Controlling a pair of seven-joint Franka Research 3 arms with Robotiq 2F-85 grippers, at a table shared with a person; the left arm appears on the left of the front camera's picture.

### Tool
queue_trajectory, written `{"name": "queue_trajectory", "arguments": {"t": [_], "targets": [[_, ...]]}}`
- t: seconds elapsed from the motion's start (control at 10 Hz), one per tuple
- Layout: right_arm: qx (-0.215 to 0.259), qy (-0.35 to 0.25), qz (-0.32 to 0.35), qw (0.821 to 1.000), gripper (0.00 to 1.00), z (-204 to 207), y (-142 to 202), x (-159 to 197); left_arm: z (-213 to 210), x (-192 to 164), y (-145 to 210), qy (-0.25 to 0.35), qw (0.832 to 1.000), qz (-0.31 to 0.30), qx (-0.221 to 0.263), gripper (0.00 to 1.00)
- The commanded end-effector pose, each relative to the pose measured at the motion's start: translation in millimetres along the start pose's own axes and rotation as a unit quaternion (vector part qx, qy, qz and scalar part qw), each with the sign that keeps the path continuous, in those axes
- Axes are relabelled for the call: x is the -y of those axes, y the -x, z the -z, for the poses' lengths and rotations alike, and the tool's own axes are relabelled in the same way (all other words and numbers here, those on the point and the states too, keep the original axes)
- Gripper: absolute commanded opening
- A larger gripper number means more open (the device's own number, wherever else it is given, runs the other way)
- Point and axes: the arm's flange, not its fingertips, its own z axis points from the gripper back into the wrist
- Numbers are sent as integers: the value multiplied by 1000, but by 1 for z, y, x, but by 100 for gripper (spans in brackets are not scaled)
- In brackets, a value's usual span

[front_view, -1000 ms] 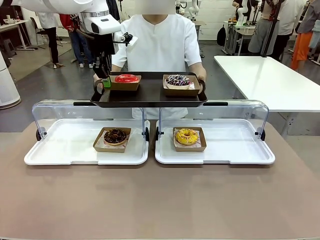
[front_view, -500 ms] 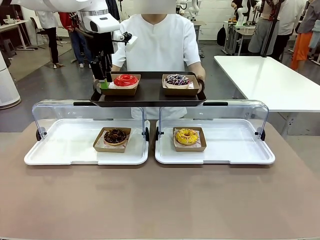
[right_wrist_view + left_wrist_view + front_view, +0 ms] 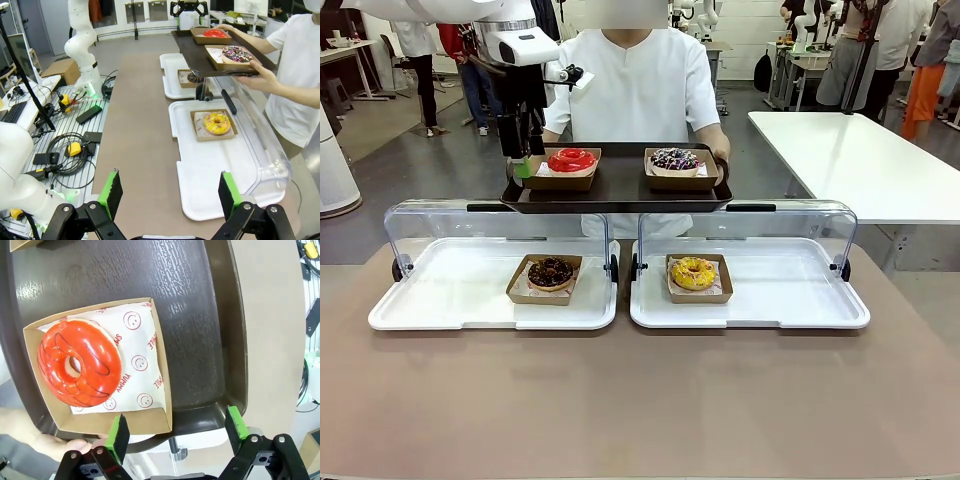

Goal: Provide the desired donut to the person.
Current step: Place the picked Paper togo box onto the Handle tray extended by the person.

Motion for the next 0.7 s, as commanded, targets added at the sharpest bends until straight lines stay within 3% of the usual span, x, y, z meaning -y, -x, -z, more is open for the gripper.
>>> {"name": "queue_trajectory", "arguments": {"t": [0.0,0.3,0.6], "targets": [[2,-1,0,1000,100,0,1,0,-7,5,6,11,1000,14,20,100],[2,-1,0,1000,100,0,1,0,-33,48,42,13,996,35,81,100],[2,-1,0,1000,100,0,1,0,-46,101,152,-13,976,15,218,100]]}}
